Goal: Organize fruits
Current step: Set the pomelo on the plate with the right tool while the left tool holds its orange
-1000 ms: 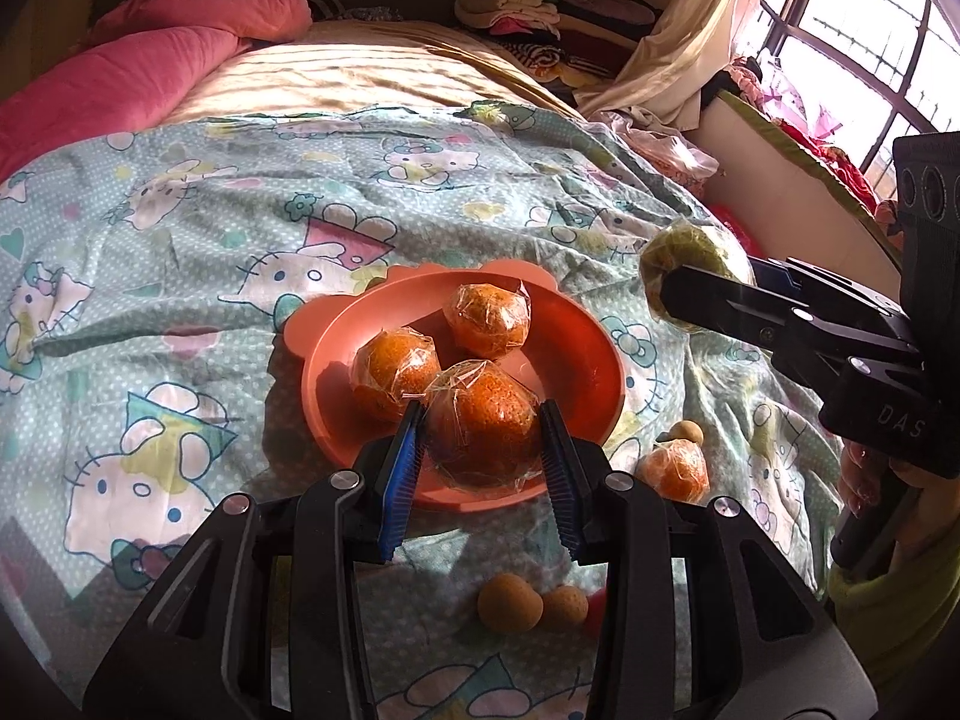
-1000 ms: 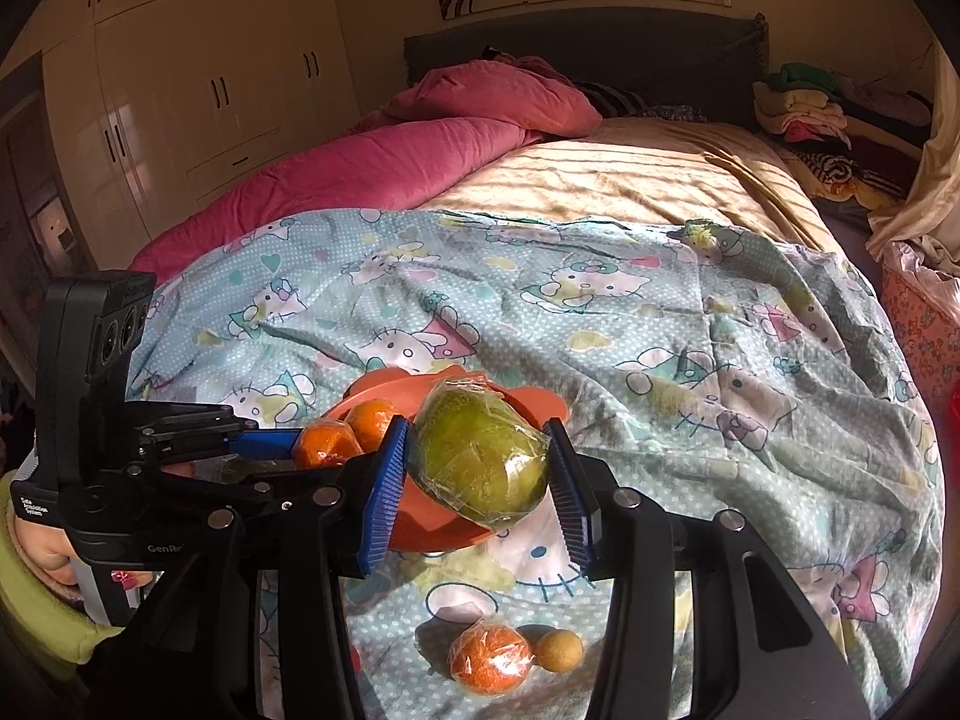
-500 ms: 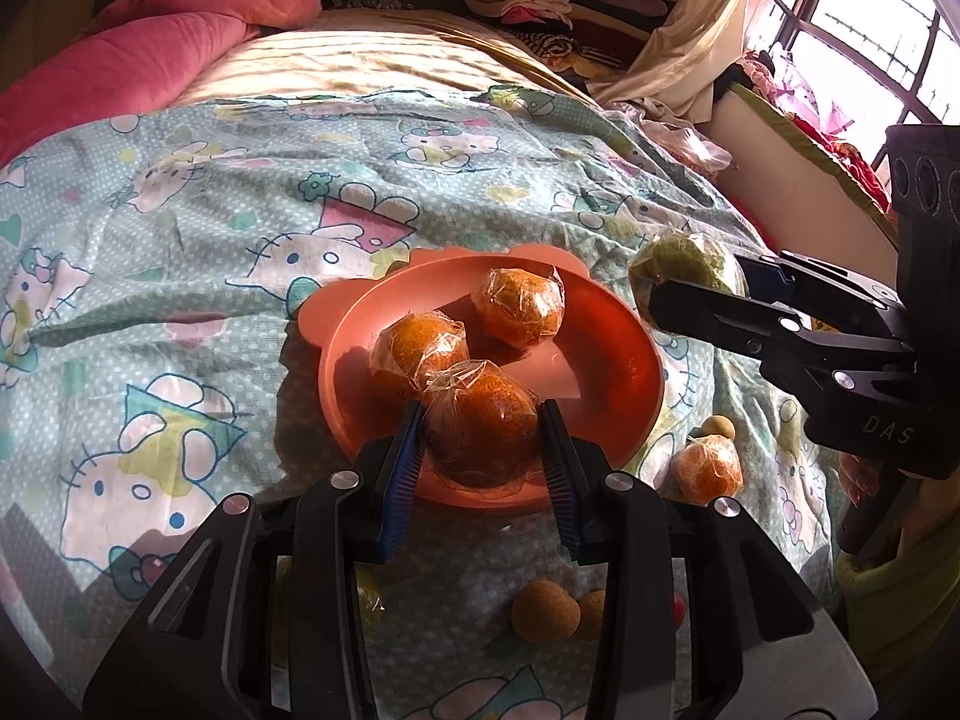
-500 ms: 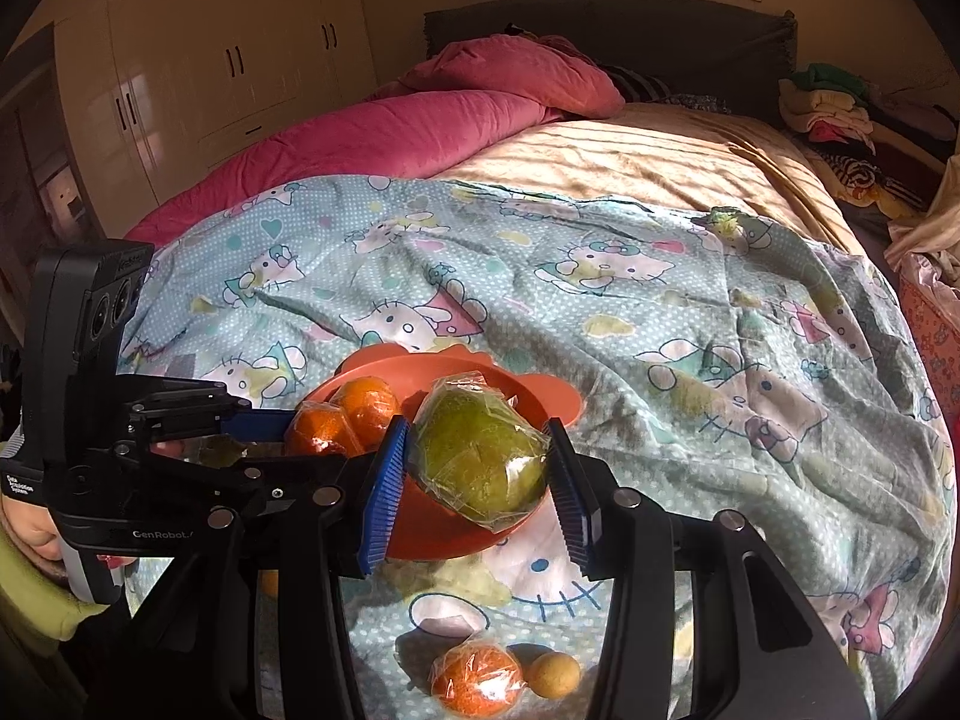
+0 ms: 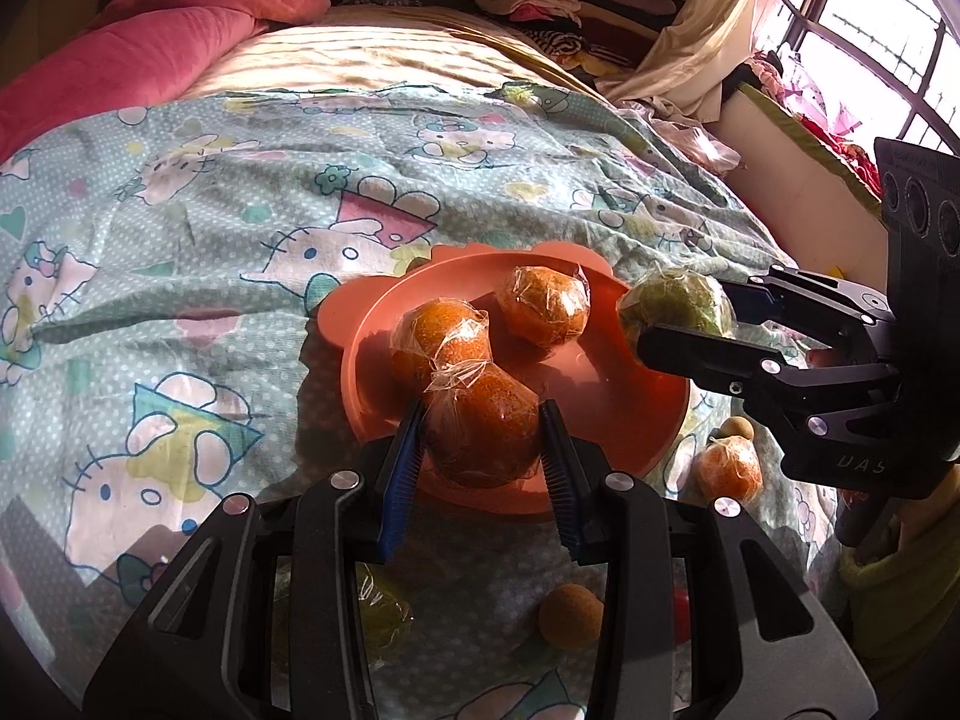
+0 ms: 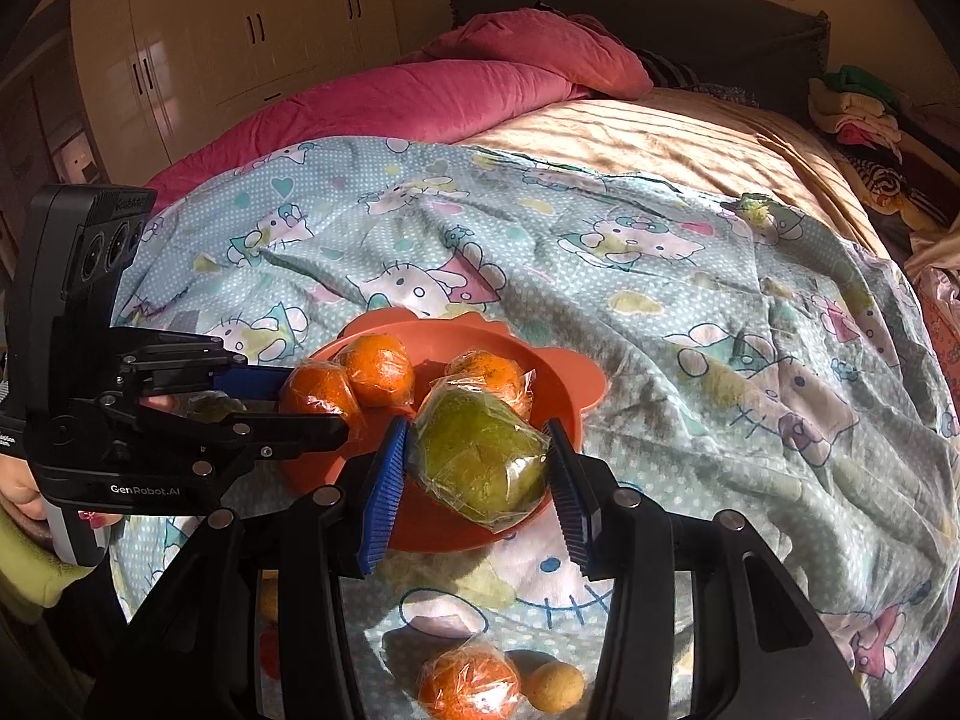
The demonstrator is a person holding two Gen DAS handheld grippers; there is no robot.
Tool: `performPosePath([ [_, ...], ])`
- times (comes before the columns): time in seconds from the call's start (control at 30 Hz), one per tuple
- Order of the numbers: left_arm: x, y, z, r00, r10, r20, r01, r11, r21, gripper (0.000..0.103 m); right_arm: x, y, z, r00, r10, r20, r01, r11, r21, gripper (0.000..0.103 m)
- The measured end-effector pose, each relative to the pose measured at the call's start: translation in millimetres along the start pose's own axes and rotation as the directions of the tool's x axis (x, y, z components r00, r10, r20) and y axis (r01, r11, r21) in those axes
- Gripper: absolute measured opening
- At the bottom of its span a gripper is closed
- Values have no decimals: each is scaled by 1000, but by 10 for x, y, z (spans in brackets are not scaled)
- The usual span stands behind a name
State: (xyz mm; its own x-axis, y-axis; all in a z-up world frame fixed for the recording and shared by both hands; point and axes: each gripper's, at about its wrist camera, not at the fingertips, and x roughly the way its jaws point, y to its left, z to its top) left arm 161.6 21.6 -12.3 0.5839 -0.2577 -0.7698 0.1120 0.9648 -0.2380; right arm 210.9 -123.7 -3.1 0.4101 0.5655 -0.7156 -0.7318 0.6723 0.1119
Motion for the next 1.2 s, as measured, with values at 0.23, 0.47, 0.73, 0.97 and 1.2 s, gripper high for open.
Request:
performPosePath([
  [0.23,-8,20,1,1000,2,2,-2,1000,0,30,76,7,-14,1000,0,-19,-1,1000,-27,44],
  [0.47,-16,45,4,1000,2,3,-2,1000,-5,30,163,58,-17,999,-15,-41,11,997,-77,44],
  [0.73,-3,36,11,1000,1,2,-1,1000,-7,30,222,92,-39,998,-28,-53,23,995,-101,44],
  [0.97,7,32,6,1000,-3,1,3,1000,-8,30,289,126,-73,995,-65,-73,55,989,-140,44],
  [1.2,7,31,0,1000,-7,0,7,1000,-8,30,305,132,-86,994,-73,-76,60,986,-155,44],
])
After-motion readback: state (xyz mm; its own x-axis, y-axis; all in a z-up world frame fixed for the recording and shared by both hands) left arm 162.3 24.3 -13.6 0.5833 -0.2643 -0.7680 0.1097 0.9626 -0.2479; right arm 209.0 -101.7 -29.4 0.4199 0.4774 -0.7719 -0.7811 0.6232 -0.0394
